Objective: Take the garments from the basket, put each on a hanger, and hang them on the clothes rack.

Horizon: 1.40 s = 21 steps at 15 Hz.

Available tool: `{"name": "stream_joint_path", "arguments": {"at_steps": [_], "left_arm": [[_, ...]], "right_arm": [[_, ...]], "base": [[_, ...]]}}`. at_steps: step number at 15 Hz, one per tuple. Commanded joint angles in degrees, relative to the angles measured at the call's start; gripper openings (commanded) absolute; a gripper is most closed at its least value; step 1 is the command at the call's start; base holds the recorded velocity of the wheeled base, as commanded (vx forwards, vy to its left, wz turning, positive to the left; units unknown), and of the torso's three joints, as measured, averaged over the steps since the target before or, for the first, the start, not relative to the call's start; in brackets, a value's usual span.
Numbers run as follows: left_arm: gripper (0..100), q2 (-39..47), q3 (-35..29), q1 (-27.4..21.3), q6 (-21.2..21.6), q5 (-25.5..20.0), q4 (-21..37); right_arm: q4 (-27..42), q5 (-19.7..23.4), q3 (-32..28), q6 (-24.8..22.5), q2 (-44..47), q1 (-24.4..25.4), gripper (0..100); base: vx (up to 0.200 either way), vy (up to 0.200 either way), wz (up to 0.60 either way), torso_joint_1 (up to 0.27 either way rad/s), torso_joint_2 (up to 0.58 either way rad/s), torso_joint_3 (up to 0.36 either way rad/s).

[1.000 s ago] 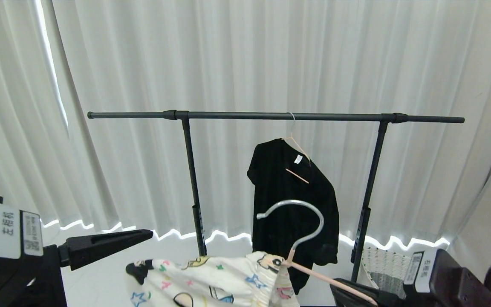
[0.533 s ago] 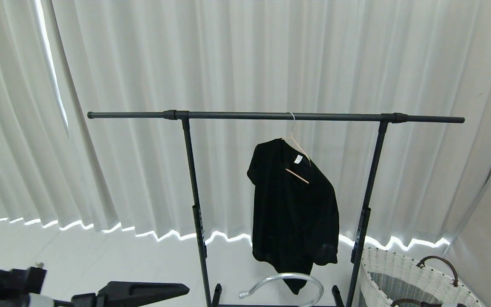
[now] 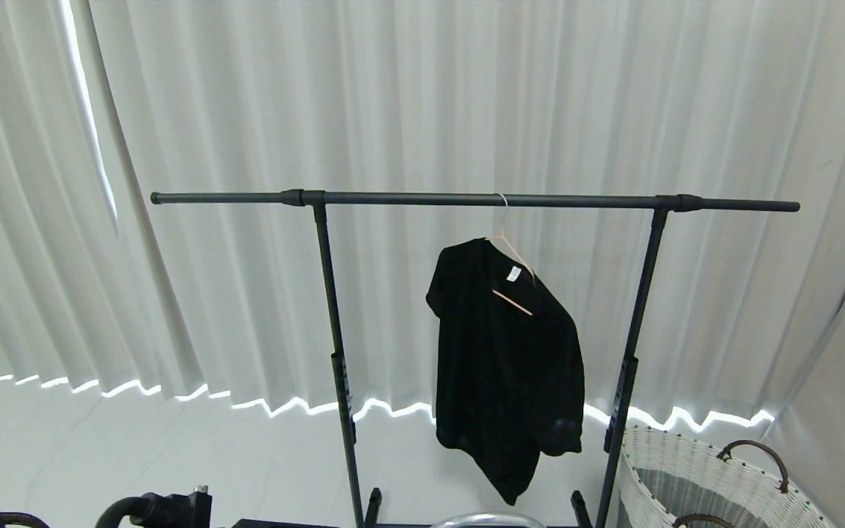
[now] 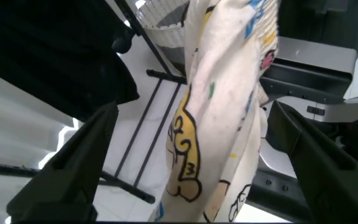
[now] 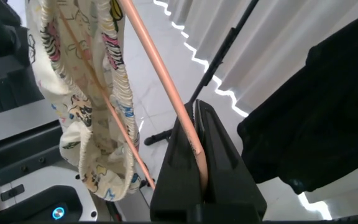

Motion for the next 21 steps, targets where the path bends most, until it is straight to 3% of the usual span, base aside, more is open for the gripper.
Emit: {"name": "stream_joint_path", "arguments": {"at_steps": [1, 7, 8, 12, 15, 17, 19, 21], "left_arm": [[0, 1.30, 0.11, 0.03, -0.01, 0.09, -0.02], [0, 1.39, 1.34, 0.21, -0.10, 0.27, -0.02], [0, 1.48, 1.34, 0.82, -0.10, 0.27, -0.02], [0, 1.04, 3.01, 4.25, 0.25, 2.03, -0.02], [0, -0.19, 4.59, 5.48, -0.19, 11.17, -0.02], [0, -1.25, 4.24, 7.50, -0.19, 13.72, -0.11], [0, -1.51, 1.51, 10.14, -0.19, 13.72, -0.72], [0, -1.33, -3.76, 11.81, -0.45, 13.81, -0.81]], "right_arm": [[-0.03, 0.01, -0.01, -0.01, 0.14, 0.22, 0], [-0.03, 0.01, 0.16, -0.01, 0.05, 0.22, 0], [-0.03, -0.08, 0.51, -0.01, 0.05, 0.22, 100], [-0.03, -1.13, 2.62, -1.16, -1.62, -0.30, 100], [-0.03, -4.03, 4.64, -0.72, -2.67, -0.48, 100], [-0.03, -4.03, 5.52, -0.37, -2.59, -0.66, 100], [0.06, -3.59, 5.79, 1.74, -1.36, -0.66, 100], [-0.03, -3.59, 4.56, 7.19, 2.69, -0.74, 100]], "base": [[0.000, 0.000, 0.00, 0.000, 0.00, 0.000], [0.000, 0.000, 0.00, 0.000, 0.00, 0.000], [0.000, 0.000, 0.00, 0.000, 0.00, 0.000], [0.000, 0.000, 0.00, 0.000, 0.00, 0.000], [0.000, 0.000, 0.00, 0.000, 0.00, 0.000], [0.000, 0.000, 0.00, 0.000, 0.00, 0.000], [0.000, 0.000, 0.00, 0.000, 0.00, 0.000], [0.000, 0.000, 0.00, 0.000, 0.00, 0.000]]}}
